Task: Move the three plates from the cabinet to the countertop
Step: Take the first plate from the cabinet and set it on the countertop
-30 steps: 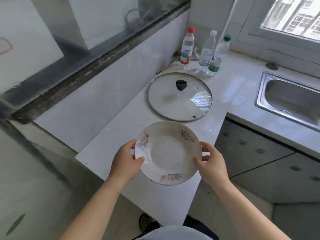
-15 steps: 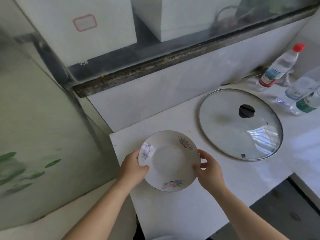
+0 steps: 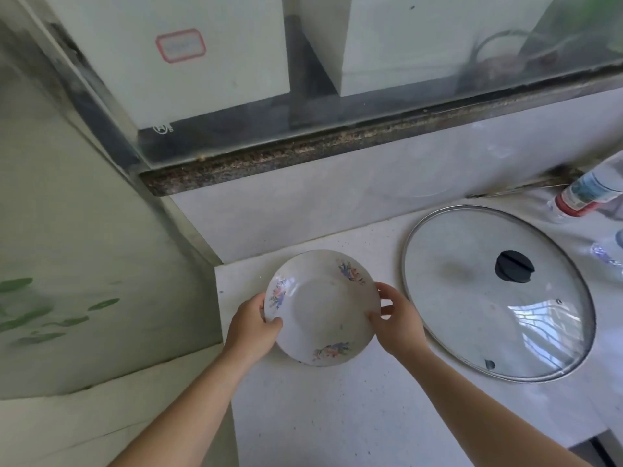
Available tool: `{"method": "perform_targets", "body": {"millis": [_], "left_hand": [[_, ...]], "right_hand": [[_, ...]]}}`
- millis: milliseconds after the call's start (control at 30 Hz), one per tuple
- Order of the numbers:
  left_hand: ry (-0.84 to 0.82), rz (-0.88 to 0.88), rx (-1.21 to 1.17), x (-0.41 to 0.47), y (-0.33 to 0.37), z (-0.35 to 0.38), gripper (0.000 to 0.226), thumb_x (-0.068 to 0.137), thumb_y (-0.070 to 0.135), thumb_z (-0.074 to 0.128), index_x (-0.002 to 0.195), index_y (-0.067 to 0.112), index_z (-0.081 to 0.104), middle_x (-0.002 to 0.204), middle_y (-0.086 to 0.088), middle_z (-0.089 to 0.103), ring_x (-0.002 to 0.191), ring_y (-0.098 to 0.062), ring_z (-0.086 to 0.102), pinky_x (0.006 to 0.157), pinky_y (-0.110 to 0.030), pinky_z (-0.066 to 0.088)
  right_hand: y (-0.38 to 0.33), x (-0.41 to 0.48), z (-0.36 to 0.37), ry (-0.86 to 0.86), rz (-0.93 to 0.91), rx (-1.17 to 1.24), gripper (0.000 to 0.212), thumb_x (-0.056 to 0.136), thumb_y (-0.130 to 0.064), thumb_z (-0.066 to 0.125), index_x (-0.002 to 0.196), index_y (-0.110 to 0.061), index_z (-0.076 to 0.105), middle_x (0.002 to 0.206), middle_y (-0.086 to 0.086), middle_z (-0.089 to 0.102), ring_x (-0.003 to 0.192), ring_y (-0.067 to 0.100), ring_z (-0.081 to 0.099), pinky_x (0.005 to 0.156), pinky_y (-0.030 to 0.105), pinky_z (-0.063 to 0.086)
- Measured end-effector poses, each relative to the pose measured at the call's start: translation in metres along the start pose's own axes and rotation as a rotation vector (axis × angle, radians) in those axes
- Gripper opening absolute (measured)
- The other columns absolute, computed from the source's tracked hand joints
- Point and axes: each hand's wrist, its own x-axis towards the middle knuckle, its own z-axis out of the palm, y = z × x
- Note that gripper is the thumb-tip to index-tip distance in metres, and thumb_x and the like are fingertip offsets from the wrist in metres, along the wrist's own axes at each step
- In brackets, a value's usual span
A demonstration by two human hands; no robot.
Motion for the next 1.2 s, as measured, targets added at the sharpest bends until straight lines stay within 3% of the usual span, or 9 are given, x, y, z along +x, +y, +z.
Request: {"method": "perform_targets", "body": {"millis": [133,233,433,633,800,933,1033,1200], "left_hand": [[0.014,0.006,0.012,0.011,0.008,0.006,0.028,0.078,0.005,0.055,0.098,0.023,0.061,0.087,0.014,0.064,0.08,-0.014,0.064,0.058,-0.02,0.042],[0.015,0.012,0.008,0.019,0.011,0.009,0.028,0.079,0.005,0.055,0.098,0.025,0.059,0.089,0.014,0.063,0.082,-0.017,0.065,0.062,-0.025,0.046],[0.009,0.019,0.013,0.033,0.015,0.009,0.031,0.08,0.007,0.056,0.104,0.026,0.058,0.091,0.018,0.061,0.085,-0.011,0.063,0.064,-0.023,0.047],[0.017,0.046,0.032,0.037,0.014,0.009,0.035,0.082,0.006,0.057,0.105,0.031,0.051,0.089,0.024,0.054,0.079,-0.003,0.059,0.059,-0.018,0.043],[-0.046,0.044,0.103,0.036,0.008,0.008,0.045,0.079,0.011,0.059,0.119,0.028,0.049,0.103,0.009,0.057,0.086,-0.012,0.063,0.061,-0.02,0.044],[-0.114,0.074,0.284,0.026,0.008,0.006,0.05,0.079,0.023,0.059,0.126,0.029,0.042,0.115,0.001,0.048,0.086,-0.013,0.06,0.074,-0.028,0.05],[-0.122,0.062,0.329,0.012,0.012,0.007,0.048,0.083,0.024,0.058,0.129,0.024,0.04,0.121,-0.001,0.046,0.088,-0.013,0.053,0.078,-0.026,0.041],[-0.117,0.116,0.353,-0.018,0.011,0.01,0.057,0.087,0.026,0.056,0.139,0.023,0.033,0.139,-0.004,0.039,0.118,-0.018,0.044,0.085,-0.024,0.034]], "right_hand": [[0.002,0.02,-0.002,-0.002,0.009,-0.002,0.044,0.082,-0.004,0.056,0.113,-0.036,0.055,0.097,-0.022,0.057,0.081,0.008,0.061,0.047,0.027,0.053],[0.004,0.032,-0.003,0.002,0.006,-0.016,0.044,0.082,-0.005,0.057,0.116,-0.033,0.055,0.096,-0.023,0.056,0.081,0.006,0.06,0.053,0.031,0.056],[0.01,0.045,-0.002,0.007,0.003,-0.015,0.045,0.083,-0.006,0.058,0.121,-0.03,0.054,0.096,-0.024,0.055,0.082,0.003,0.06,0.056,0.025,0.054],[0.017,0.049,0.003,0.032,-0.008,-0.013,0.047,0.083,-0.007,0.06,0.123,-0.029,0.053,0.107,-0.013,0.058,0.081,0.004,0.059,0.058,0.025,0.054],[0.021,0.05,0.003,0.024,-0.038,-0.107,0.05,0.085,-0.016,0.06,0.131,-0.028,0.045,0.118,-0.003,0.057,0.083,0.007,0.06,0.066,0.027,0.055],[0.019,0.04,0.002,-0.029,-0.072,-0.246,0.059,0.089,-0.021,0.056,0.142,-0.028,0.031,0.131,0.0,0.047,0.088,0.009,0.056,0.072,0.024,0.051],[0.017,0.025,0.001,-0.061,-0.085,-0.289,0.062,0.09,-0.024,0.056,0.144,-0.023,0.027,0.137,0.002,0.043,0.095,0.01,0.054,0.078,0.023,0.047],[0.009,0.002,-0.009,-0.139,-0.051,-0.314,0.064,0.09,-0.037,0.055,0.144,-0.017,0.028,0.142,0.002,0.04,0.111,0.015,0.055,0.09,0.029,0.046]]}}
